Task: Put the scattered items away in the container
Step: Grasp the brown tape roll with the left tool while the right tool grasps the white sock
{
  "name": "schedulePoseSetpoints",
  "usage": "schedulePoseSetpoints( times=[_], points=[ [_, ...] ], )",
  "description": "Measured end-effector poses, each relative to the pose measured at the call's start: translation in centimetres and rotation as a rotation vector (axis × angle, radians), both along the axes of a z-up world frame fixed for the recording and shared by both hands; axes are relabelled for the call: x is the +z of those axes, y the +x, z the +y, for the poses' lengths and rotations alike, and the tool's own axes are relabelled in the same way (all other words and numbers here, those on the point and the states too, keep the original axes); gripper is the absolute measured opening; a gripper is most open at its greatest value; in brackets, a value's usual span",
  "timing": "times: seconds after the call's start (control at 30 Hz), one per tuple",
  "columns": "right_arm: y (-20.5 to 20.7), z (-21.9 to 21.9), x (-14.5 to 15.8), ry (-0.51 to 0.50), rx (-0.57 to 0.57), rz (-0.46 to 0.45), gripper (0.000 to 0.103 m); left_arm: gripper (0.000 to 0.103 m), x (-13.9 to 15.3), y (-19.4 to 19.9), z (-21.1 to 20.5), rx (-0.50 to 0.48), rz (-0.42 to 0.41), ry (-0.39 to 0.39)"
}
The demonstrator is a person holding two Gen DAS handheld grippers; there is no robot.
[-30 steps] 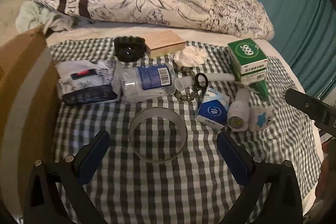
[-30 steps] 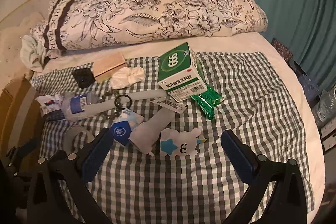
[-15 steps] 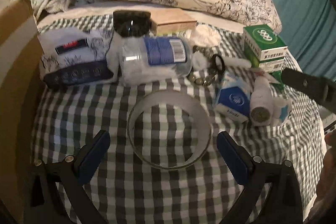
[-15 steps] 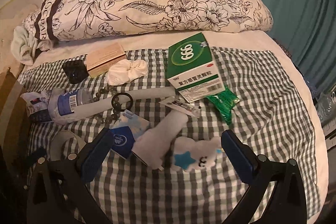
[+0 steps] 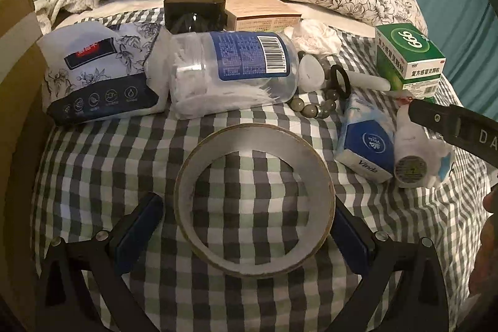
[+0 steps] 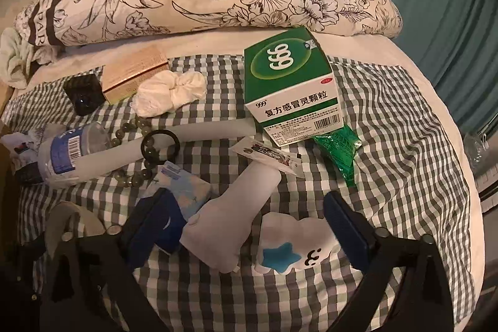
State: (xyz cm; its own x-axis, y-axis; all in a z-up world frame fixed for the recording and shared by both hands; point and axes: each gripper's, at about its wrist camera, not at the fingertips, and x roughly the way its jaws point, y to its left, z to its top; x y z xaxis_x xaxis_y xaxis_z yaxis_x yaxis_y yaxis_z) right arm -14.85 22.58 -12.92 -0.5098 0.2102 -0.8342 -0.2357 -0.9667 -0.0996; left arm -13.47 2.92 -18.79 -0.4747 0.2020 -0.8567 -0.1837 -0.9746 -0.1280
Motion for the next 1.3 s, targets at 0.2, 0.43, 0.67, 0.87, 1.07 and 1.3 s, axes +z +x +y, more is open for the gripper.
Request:
schedulePoseSetpoints(
  times=[0.2, 0.43, 0.67, 0.87, 1.07, 1.3],
  points=[
    [-0.6, -0.1, -1.1, -0.014, 0.006, -0.018, 0.091, 0.103, -0.4, -0.1, 0.6, -0.014, 0.025, -0.047],
    [-1.3, 0.4, -2.9, 0.008, -0.014, -0.071, 0.091, 0.103, -0.5, 0.0, 0.5, -0.016, 0.058, -0.048],
    [-2.1, 0.1, -2.9, 0.012, 0.007, -0.073, 0.09, 0.089, 0.0, 0.2, 0.2, -0.011, 0.084, -0.033],
    [-2.7, 0.5, -2.6, -0.075, 0.042, -0.071, 0.067, 0.084, 0.2, 0.2, -0.1, -0.006, 0.092, -0.017],
    [-1.6, -0.2, -1.6, -0.106, 0.086, -0.073, 0.046, 0.084, 0.2, 0.1, -0.2, 0.002, 0.093, -0.009],
    [-0.9, -0.3, -1.3, -0.131, 0.124, -0.082, 0.043, 0.084, 0.0, 0.1, -0.5, 0.007, 0.096, -0.007]
  ],
)
